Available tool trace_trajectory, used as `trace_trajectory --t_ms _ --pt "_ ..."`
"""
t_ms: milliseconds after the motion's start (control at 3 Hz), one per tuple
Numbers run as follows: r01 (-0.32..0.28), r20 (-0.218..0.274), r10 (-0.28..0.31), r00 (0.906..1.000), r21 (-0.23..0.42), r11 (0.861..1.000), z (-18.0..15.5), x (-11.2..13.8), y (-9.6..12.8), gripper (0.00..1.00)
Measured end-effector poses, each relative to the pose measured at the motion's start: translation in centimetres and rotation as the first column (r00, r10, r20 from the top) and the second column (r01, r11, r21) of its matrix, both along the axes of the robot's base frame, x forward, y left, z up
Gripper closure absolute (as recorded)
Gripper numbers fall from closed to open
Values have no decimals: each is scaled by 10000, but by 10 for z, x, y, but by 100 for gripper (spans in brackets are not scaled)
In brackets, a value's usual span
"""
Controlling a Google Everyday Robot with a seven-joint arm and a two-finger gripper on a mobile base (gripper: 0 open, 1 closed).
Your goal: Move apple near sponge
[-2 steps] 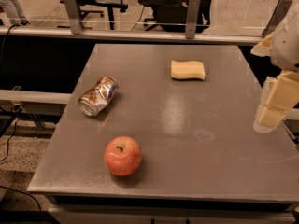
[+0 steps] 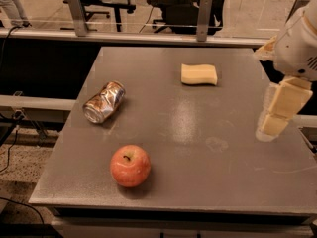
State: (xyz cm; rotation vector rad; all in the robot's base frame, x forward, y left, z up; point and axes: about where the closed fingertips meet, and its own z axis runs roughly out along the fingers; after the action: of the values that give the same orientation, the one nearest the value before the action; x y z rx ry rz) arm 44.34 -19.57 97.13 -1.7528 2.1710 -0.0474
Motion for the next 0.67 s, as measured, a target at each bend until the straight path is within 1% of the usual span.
trace_trajectory --t_ms 333,667 --pt "-682 -131 689 9975 433 9967 -12 1 29 0" --pt "-1512 -275 1546 9876 983 9836 -29 1 68 0"
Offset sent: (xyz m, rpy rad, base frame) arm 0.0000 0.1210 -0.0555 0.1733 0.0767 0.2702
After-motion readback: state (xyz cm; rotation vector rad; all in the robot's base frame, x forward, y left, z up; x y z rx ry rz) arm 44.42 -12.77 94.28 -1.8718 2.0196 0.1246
